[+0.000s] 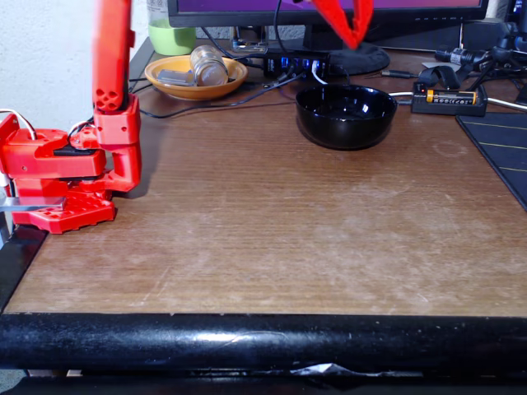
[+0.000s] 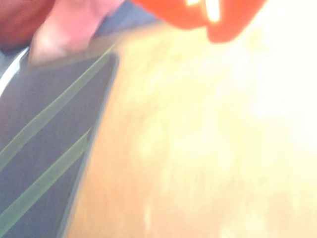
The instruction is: Ramasse la gomme et mets-la dans le bol.
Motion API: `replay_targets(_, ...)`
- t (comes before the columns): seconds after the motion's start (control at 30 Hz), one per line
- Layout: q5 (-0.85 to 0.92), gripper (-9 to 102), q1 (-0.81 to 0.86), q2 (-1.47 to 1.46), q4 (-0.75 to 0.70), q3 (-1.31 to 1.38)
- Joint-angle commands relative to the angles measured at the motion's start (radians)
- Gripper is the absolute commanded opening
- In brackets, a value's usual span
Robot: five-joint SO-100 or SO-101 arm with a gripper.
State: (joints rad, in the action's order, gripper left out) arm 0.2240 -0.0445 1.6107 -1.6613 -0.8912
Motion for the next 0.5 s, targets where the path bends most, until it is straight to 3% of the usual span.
replay_targets(0.0, 0.029, -6, 0.049, 0.376, 0.146, -0.400)
replay_targets(0.17, 0.084, -6, 0.083, 0.623, 0.305, -0.772)
replay_targets(0.37, 0.089, -6, 0.089, 1.126, 0.502, -1.246)
replay_targets(0.47, 0.071, -6, 0.097, 1.282, 0.517, -1.394)
